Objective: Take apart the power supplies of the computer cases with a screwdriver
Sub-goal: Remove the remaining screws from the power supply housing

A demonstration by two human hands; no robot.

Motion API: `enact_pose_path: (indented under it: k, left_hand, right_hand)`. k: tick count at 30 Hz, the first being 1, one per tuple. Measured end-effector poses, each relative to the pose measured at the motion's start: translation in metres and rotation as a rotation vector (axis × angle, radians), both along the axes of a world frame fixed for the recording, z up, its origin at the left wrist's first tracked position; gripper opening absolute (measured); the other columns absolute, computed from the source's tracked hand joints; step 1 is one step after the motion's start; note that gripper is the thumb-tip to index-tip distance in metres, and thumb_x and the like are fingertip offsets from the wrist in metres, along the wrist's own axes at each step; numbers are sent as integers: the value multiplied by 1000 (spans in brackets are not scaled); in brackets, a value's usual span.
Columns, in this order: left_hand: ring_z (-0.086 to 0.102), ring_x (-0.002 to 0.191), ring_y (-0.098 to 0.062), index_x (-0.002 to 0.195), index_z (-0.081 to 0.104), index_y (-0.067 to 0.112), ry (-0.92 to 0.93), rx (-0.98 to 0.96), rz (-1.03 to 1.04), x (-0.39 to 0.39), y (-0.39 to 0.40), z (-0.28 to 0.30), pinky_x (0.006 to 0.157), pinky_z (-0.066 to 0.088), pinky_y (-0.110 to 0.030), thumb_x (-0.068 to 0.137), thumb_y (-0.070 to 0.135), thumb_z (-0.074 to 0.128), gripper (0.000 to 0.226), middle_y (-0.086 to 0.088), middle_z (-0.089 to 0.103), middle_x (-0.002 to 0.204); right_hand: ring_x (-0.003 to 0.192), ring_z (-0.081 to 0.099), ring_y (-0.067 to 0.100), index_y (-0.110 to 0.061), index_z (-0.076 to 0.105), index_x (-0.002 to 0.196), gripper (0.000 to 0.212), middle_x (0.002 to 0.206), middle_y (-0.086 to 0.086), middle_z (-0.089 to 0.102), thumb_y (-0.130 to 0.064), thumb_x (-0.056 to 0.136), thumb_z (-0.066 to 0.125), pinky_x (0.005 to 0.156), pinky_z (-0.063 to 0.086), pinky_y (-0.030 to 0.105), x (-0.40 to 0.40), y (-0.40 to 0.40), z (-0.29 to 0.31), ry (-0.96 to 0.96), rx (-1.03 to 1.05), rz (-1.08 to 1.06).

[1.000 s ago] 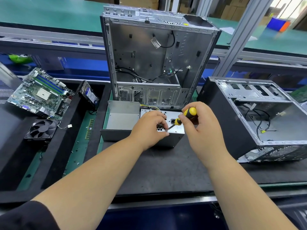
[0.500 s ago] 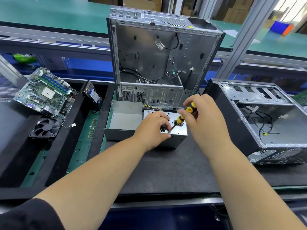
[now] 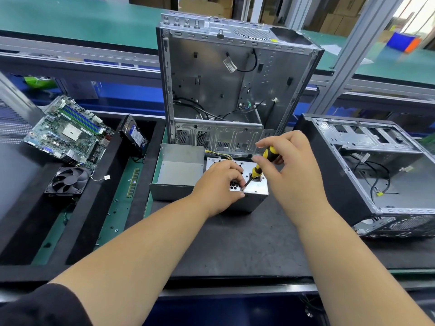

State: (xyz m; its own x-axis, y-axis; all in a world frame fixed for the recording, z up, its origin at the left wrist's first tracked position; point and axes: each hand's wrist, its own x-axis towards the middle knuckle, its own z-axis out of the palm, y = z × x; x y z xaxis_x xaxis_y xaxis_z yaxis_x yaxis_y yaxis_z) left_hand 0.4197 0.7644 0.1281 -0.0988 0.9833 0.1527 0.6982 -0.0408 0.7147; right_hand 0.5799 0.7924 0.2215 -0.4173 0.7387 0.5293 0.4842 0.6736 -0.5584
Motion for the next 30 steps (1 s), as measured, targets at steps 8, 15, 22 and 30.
enact_pose_path:
  k: [8, 15, 22, 30]
  left_hand:
    - [44, 112, -5, 79, 62, 37, -1, -9, 0, 1, 0, 1, 98, 44, -32, 77, 23, 83, 25, 24, 49, 114]
    - [43, 109, -3, 79, 61, 37, -10, -5, 0, 0, -1, 2, 98, 43, -29, 78, 23, 82, 26, 23, 49, 115]
    - [44, 111, -6, 80, 60, 37, 1, 2, -14, -1, 0, 0, 99, 44, -34, 78, 22, 82, 27, 21, 49, 116]
    - [48, 112, -11, 79, 60, 36, -1, -5, -9, 0, 0, 2, 97, 46, -37, 78, 22, 82, 26, 17, 54, 118]
  right_hand:
    - [98, 58, 4, -21, 58, 121, 42, 107, -9, 54, 0, 87, 70, 89, 50, 18, 0, -1, 0, 93, -109, 58]
    - [100, 58, 8, -20, 63, 112, 38, 100, -14, 61, 4, 83, 56, 89, 46, 17, -1, -1, 1, 53, -87, 96]
    - [78, 48, 8, -10, 66, 91, 17, 90, -2, 53, -10, 82, 80, 68, 42, 17, -8, 3, -2, 31, 118, 4]
    - [93, 51, 11, -10, 61, 114, 34, 102, 0, 59, 5, 84, 59, 82, 42, 17, -9, 3, -3, -30, 23, 73]
